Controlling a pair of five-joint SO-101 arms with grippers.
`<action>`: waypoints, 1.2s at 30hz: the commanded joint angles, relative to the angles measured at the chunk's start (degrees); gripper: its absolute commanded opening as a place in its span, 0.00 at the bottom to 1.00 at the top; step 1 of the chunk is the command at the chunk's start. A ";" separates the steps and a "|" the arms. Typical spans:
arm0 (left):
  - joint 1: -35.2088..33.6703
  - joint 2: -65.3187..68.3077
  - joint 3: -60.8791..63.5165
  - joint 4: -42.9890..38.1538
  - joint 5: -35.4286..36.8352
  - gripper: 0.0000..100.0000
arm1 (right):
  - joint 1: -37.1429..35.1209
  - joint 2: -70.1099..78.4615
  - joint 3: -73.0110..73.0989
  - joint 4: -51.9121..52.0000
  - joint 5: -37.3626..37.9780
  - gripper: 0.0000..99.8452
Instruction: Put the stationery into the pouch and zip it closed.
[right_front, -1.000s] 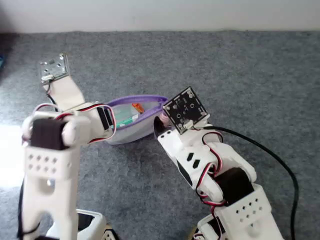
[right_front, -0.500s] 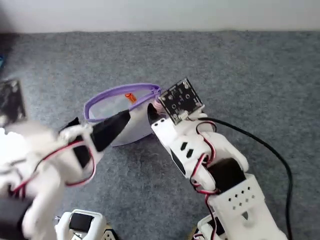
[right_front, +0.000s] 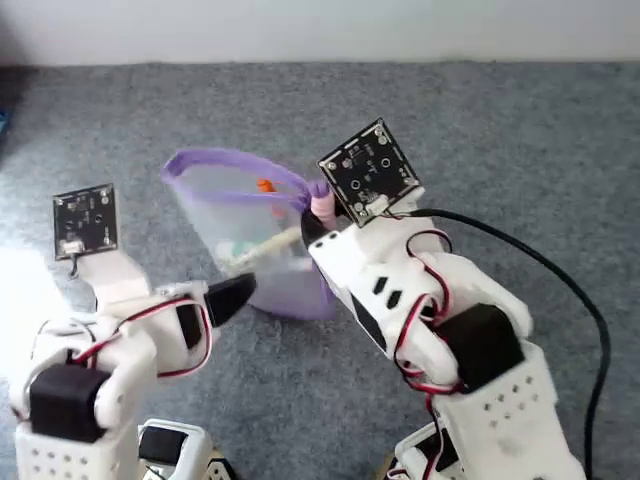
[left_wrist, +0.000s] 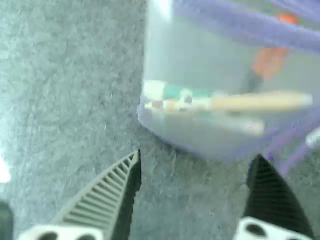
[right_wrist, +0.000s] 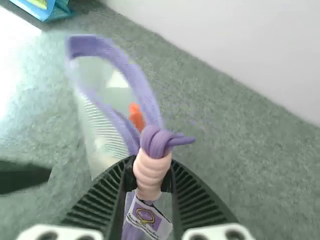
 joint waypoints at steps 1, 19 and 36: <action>-2.02 4.13 -0.22 -7.47 2.46 0.25 | -0.57 -0.31 -6.95 8.40 -0.62 0.01; 18.73 11.34 -7.08 -3.08 -4.13 0.27 | 5.14 -0.40 -9.85 21.23 24.62 0.01; 25.14 11.78 -6.64 -2.73 0.62 0.39 | 21.05 -20.26 7.38 25.54 25.76 0.01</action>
